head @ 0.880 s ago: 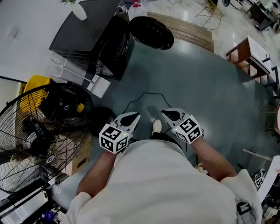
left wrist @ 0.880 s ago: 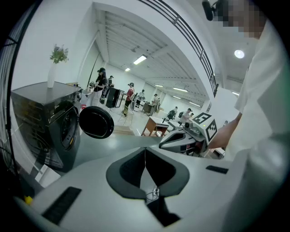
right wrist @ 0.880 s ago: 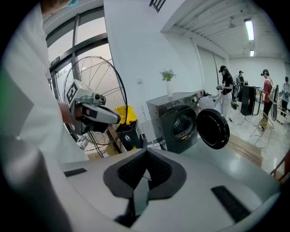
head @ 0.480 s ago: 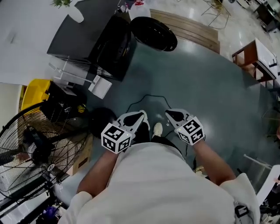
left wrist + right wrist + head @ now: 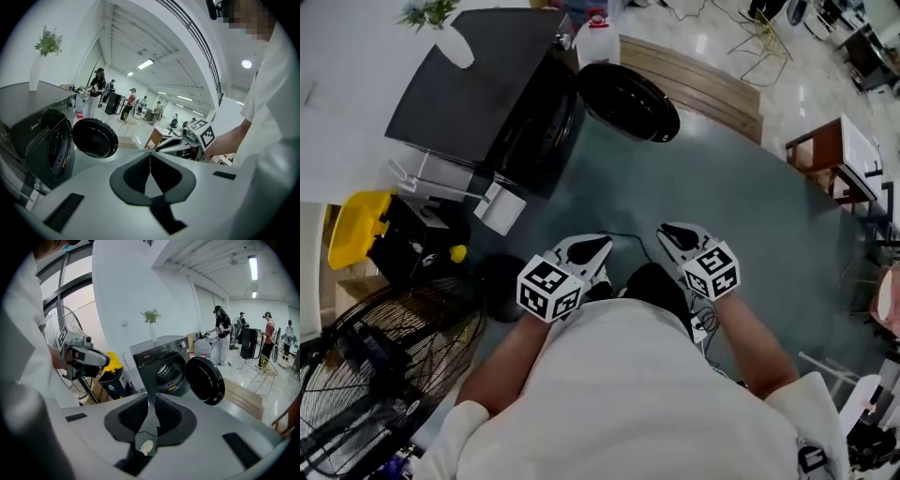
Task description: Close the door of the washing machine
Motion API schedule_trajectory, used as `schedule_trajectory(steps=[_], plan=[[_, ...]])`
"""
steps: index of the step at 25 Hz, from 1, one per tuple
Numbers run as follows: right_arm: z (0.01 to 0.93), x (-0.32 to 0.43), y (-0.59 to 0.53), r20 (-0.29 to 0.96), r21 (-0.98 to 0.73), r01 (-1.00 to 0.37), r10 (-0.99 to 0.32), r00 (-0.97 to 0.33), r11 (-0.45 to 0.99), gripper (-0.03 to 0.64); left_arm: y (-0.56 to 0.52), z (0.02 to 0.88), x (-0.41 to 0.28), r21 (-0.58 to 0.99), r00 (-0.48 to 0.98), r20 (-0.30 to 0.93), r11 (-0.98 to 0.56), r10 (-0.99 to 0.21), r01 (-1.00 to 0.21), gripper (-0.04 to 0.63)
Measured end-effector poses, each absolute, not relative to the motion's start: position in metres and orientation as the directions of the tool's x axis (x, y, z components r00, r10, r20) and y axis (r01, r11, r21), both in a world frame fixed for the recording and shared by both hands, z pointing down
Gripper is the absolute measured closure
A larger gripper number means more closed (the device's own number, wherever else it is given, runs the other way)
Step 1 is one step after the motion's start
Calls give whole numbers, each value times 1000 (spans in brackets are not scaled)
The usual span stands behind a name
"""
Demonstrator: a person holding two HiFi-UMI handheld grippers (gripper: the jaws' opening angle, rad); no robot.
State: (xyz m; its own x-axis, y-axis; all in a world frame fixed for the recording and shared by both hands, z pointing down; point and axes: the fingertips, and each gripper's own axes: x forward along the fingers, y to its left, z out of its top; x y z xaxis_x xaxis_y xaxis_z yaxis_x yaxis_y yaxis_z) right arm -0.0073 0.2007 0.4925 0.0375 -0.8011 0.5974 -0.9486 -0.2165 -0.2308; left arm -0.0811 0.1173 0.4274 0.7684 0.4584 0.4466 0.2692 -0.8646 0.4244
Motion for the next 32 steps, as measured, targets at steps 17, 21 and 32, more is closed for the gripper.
schedule_trajectory(steps=[17,21,32], plan=[[568,296,78,696,-122,-992,-716,-55,-43,518,3,438,55,410,883,460,-905,97,-115,577],[595,356,50,723,-122,-993,-685,-91,3,501,-3,432,96,408,887,462,-894,27,-186,577],[660,427,-22,778,-161,-982,-599,-187,97,468,-11,424,125,370,857,495,-859,-140,-355,577]])
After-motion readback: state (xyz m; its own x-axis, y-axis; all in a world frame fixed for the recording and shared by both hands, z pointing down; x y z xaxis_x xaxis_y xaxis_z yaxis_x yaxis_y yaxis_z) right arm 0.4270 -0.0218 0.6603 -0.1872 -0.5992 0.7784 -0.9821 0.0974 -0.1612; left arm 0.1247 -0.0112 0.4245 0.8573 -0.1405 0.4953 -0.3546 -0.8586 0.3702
